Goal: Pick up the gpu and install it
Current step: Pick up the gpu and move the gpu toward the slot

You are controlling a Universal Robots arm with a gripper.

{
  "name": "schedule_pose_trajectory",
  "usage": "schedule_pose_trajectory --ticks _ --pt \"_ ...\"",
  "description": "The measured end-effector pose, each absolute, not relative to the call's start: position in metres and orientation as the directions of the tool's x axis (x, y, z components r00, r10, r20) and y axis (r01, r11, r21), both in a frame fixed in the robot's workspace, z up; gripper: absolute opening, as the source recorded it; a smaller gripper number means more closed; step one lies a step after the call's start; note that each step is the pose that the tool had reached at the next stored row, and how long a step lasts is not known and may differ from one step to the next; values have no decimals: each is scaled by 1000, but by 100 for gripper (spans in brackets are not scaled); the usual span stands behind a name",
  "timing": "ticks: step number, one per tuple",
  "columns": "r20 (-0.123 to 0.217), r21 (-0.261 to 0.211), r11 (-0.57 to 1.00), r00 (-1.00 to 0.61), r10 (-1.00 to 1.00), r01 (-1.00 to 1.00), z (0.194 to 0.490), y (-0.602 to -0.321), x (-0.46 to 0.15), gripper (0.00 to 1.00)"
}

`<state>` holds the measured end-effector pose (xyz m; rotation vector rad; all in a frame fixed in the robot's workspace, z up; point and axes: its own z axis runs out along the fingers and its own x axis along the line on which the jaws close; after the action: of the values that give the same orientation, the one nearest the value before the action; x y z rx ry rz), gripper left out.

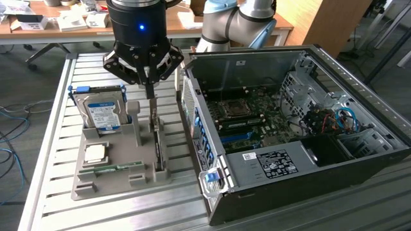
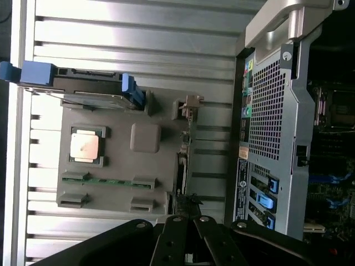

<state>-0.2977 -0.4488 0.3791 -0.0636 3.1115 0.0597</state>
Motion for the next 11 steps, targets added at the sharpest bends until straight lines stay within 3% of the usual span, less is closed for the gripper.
schedule_pose_trajectory --ticks 7,11 --pt "-30 38 998 -999 -39 -40 379 -449 -298 11" --pt "-30 38 999 -999 -37 -39 379 -449 -298 29"
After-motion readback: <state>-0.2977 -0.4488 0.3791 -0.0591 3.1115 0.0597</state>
